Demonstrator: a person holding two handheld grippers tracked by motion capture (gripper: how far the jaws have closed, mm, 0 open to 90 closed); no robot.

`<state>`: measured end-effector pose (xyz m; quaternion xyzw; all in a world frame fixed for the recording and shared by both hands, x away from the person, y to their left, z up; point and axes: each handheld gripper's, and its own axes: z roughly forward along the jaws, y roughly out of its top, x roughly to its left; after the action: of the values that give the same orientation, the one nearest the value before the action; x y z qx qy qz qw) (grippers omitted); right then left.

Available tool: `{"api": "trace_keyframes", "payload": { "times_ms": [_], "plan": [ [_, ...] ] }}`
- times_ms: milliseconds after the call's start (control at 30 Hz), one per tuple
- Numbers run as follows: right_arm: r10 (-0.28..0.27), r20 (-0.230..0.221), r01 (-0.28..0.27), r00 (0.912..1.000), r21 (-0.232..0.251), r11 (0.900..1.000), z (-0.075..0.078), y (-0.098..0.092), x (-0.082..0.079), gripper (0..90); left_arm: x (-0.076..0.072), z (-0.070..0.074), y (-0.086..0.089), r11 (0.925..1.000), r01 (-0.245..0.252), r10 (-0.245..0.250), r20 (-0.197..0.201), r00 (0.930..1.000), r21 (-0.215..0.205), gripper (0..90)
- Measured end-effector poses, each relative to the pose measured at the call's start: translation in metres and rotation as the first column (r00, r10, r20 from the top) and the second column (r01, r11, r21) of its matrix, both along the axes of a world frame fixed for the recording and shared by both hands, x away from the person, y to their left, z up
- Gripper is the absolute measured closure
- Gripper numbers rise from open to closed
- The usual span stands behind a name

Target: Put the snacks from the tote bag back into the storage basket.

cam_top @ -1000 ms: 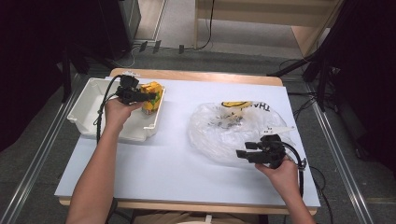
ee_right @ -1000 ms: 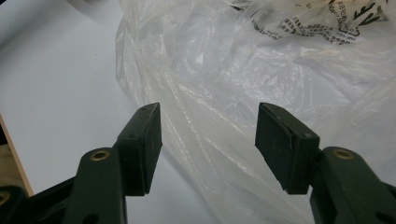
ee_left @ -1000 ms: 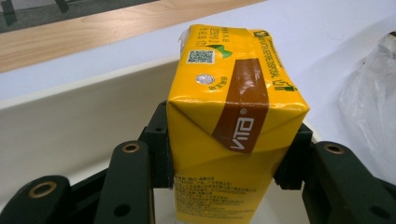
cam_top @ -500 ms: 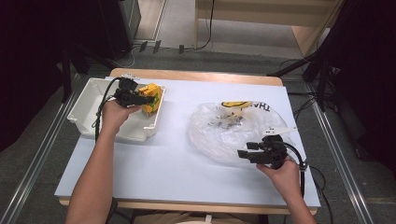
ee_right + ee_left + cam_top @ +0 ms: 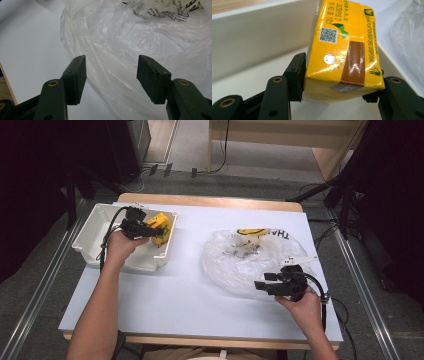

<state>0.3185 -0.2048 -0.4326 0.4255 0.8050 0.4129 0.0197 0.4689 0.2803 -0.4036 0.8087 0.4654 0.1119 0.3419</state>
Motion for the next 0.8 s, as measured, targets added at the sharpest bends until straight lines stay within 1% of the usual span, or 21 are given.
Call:
{"api": "trace_keyframes", "payload": {
  "times_ms": [133, 167, 233, 300, 500, 600, 700, 800],
  "plan": [
    [0.000, 0.002, 0.000, 1.0000, -0.001, 1.000, 0.000, 0.000, 0.000, 41.7, -0.001, 0.001, -0.002, 0.9999, 0.008, -0.008, 0.007, 0.9999, 0.010, 46.3],
    [0.000, 0.002, 0.000, 1.0000, 0.000, 1.000, 0.000, 0.000, 0.000, 41.7, -0.001, 0.002, -0.002, 1.0000, 0.008, -0.008, 0.008, 0.9999, 0.002, 46.1],
    [0.000, 0.003, 0.000, 1.0000, 0.000, 1.000, 0.000, 0.000, 0.000, 41.7, -0.001, 0.004, 0.000, 0.9995, 0.017, -0.017, -0.005, 0.9998, -0.027, 43.9],
    [0.001, -0.001, -0.001, 1.0000, -0.002, 1.000, 0.000, 0.000, 0.000, 41.7, -0.001, 0.007, 0.001, 0.9991, 0.019, -0.020, -0.012, 0.9997, -0.037, 43.3],
    [0.005, -0.001, -0.005, 1.0000, -0.004, 1.000, -0.001, 0.001, 0.000, 41.6, -0.003, 0.017, 0.000, 0.9994, 0.030, -0.030, -0.023, 0.9993, -0.019, 40.6],
    [0.005, -0.001, -0.005, 1.0000, -0.008, 1.000, -0.001, 0.001, 0.000, 41.6, -0.004, 0.021, 0.003, 0.9991, 0.028, -0.028, -0.024, 0.9993, -0.031, 39.1],
    [0.004, 0.002, -0.004, 1.0000, -0.008, 1.000, 0.000, 0.000, 0.000, 41.6, -0.005, 0.028, 0.007, 0.9985, 0.030, -0.031, -0.015, 0.9994, -0.047, 39.2],
    [0.006, -0.001, -0.006, 1.0000, -0.008, 1.000, -0.001, 0.001, 0.000, 41.6, -0.008, 0.034, 0.007, 0.9987, 0.033, -0.034, -0.016, 0.9993, -0.040, 39.5]
  ]
}}
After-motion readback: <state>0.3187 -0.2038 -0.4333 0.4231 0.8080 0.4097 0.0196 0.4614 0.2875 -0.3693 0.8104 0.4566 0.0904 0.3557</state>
